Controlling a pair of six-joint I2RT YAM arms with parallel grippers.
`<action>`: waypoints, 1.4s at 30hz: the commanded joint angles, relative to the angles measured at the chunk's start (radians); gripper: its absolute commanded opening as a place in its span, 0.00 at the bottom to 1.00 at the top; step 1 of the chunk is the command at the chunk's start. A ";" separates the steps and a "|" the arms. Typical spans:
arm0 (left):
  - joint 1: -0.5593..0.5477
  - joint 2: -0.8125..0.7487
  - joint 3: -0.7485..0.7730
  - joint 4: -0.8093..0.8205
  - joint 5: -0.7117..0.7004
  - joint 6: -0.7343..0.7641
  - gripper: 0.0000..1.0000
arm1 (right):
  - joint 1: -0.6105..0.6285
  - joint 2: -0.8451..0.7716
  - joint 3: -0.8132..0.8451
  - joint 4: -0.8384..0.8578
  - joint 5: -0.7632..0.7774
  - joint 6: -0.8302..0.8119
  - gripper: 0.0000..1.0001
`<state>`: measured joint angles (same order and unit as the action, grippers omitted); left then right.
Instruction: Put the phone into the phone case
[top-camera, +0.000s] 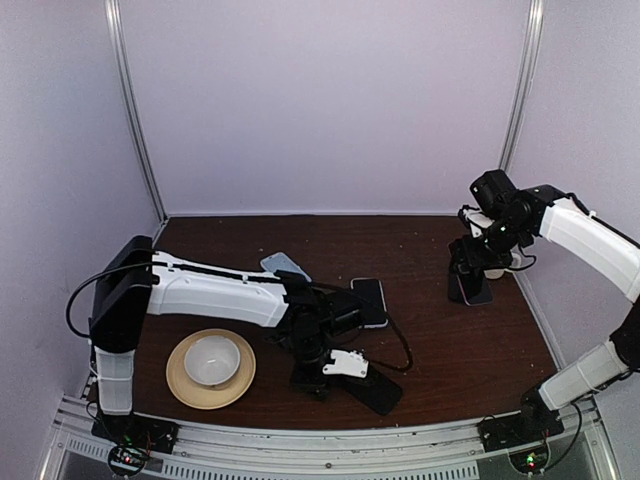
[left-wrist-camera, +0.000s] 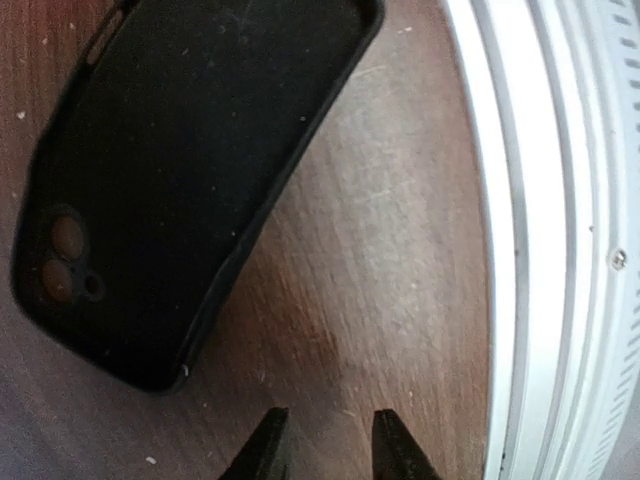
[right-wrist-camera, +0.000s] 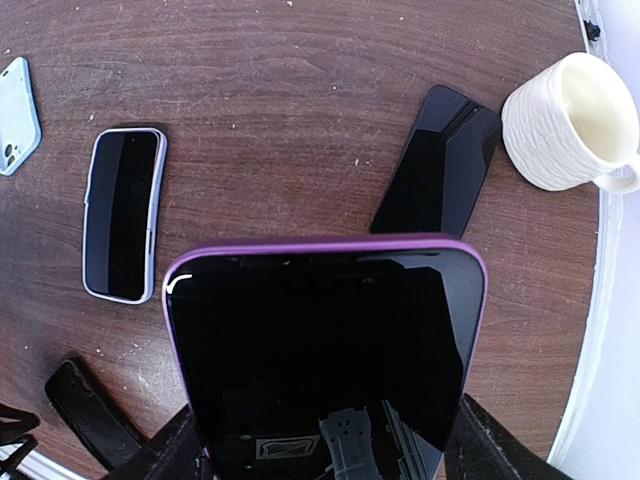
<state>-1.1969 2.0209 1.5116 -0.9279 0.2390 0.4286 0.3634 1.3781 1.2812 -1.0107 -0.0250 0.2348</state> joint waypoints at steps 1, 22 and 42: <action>0.001 0.049 0.021 0.108 -0.008 -0.070 0.29 | 0.013 -0.030 -0.004 0.032 0.002 0.018 0.37; 0.095 -0.106 0.046 0.302 -0.161 -0.237 0.18 | 0.283 -0.047 -0.054 0.045 0.167 0.240 0.34; 0.489 -0.537 -0.341 0.444 -0.192 -0.697 0.97 | 0.799 0.337 -0.060 0.305 0.320 0.629 0.23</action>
<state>-0.7322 1.4929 1.1511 -0.5030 0.0792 -0.2459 1.1667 1.7145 1.1961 -0.7319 0.2588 0.8078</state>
